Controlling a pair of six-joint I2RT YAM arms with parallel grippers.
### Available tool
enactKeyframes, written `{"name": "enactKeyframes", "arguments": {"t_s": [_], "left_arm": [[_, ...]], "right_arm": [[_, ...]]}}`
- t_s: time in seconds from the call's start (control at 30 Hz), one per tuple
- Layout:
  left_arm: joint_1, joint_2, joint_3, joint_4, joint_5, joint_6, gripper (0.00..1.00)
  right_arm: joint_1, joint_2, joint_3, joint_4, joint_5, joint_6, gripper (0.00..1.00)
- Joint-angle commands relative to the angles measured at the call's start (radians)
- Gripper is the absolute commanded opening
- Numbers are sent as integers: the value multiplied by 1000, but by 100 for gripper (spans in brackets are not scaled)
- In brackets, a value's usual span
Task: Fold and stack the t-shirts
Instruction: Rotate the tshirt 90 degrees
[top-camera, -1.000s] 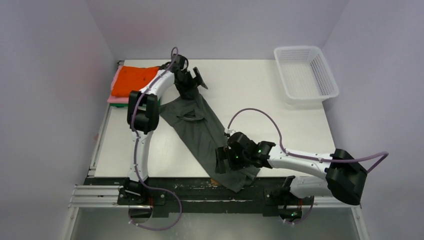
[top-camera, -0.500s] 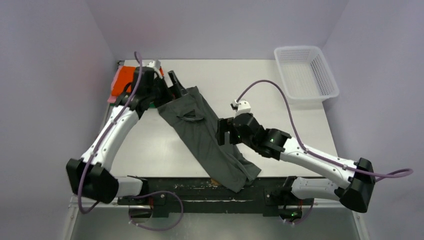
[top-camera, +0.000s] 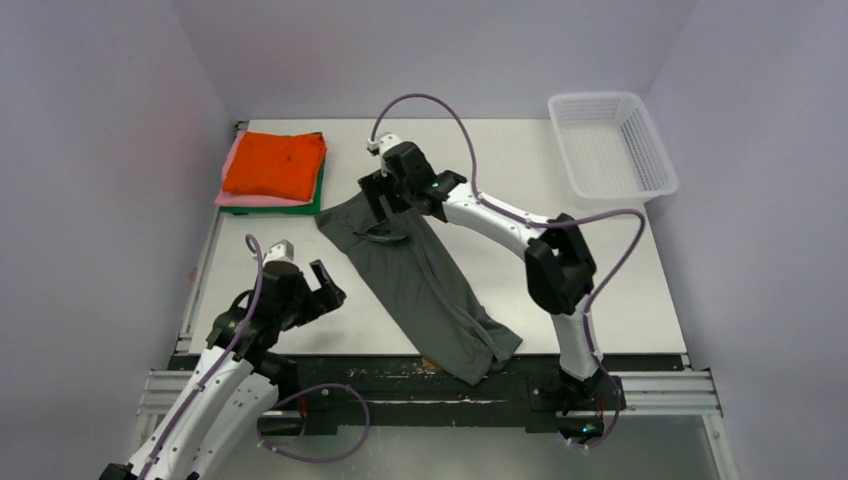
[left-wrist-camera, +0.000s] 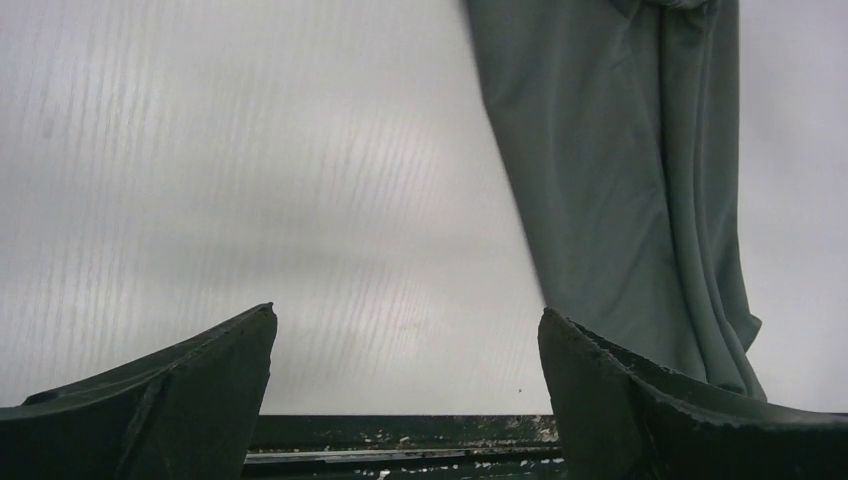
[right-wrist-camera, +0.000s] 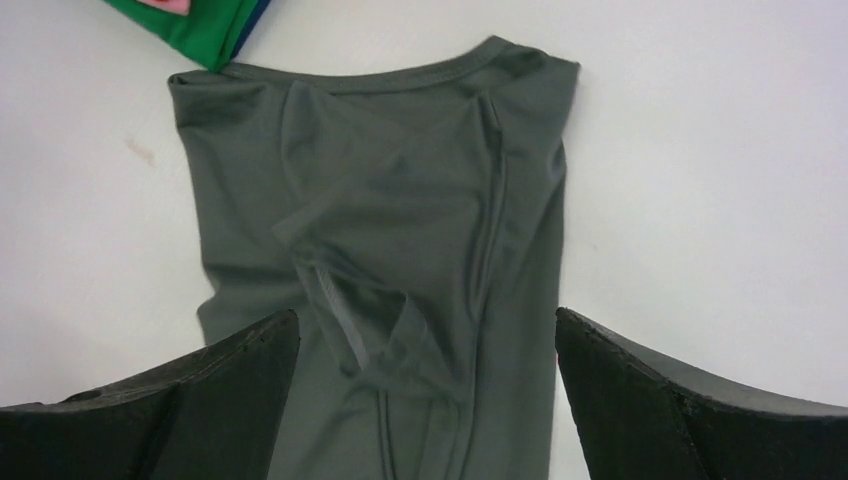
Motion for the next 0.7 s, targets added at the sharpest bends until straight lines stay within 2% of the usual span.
{"name": "enactKeyframes", "arguments": {"t_s": [0.0,0.1,0.23,0.3,0.47,0.67], "left_arm": [[-3,-56,-49,-59,-23,-61,100],[-5,-73,-69,-44,6,-73,100],[-5,-79,-71,-37,0,-67,100],[-5,-76,-65,-45,-8,-65,100],[-5,-67,-60,-43,-25,-67,100],[-5,-12,-36,11,-16,-48,100]], "right_arm": [[8,217,227,-77,-50,-166,95],[22,362,367,-107,-118,-241,95],[50,522,491,-155,-94,-304,95],[46,564,518,-164,-76,-277,95],[5,587,452,-149,0,-210,96],[-145,635,523,-239,41,3,96]]}}
